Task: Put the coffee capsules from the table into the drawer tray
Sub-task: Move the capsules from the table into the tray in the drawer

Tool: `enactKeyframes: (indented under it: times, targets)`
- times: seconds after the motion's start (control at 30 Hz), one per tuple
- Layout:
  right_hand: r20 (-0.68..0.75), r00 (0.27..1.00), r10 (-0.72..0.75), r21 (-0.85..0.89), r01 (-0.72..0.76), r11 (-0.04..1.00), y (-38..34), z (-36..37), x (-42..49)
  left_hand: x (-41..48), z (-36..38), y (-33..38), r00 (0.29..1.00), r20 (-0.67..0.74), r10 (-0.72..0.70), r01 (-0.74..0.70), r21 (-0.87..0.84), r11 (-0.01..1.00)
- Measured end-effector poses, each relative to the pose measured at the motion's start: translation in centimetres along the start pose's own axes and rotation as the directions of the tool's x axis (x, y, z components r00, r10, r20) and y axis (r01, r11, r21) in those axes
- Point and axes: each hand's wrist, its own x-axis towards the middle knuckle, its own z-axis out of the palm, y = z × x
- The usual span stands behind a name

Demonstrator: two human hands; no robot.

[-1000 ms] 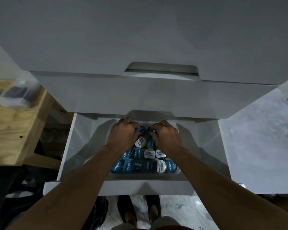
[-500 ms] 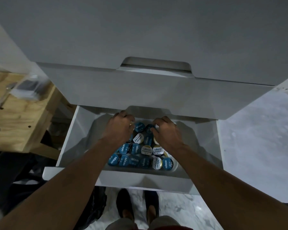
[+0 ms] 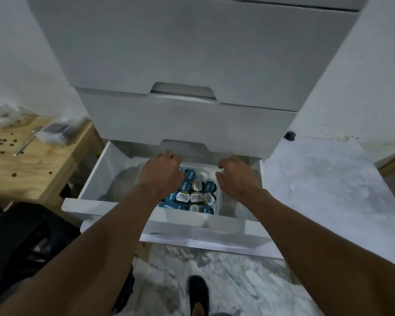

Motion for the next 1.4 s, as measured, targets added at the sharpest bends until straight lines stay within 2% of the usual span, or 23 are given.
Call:
enactKeyframes:
  times: [0.37,0.53,0.67,0.87,1.03,1.23,1.4]
  targets:
    - [-0.204,0.965,0.164,-0.004,-0.168,0.986,6.8,-6.2,-9.7,-4.5,-0.9,12.3,0.961,-0.169,0.221,-0.233,-0.057,0.971]
    - [-0.276,0.933,0.23,0.014,-0.235,0.972,12.0,-8.6,-11.6,-2.9,-1.6,19.5,0.913,-0.219,0.346,-0.358,-0.019,0.934]
    - [-0.302,0.921,0.247,0.034,-0.248,0.968,16.9,-10.3,-11.6,0.4,-1.8,24.8,0.897,-0.227,0.379,-0.386,0.011,0.922]
    - [-0.294,0.919,0.261,0.066,-0.253,0.965,26.8,-12.2,-9.6,6.7,0.3,32.5,0.917,-0.248,0.313,-0.337,-0.061,0.939]
    - [-0.206,0.949,0.24,0.076,-0.229,0.971,33.4,-13.2,-6.9,10.4,2.1,36.7,0.952,-0.227,0.204,-0.238,-0.135,0.962]
    - [-0.158,0.975,0.158,0.107,-0.142,0.984,36.6,-12.9,-1.5,14.8,3.0,37.6,0.982,-0.168,0.083,-0.108,-0.142,0.984]
    - [-0.124,0.984,0.129,0.155,-0.11,0.982,37.0,-11.4,3.0,18.7,4.0,36.5,0.991,-0.13,0.041,-0.057,-0.128,0.99]
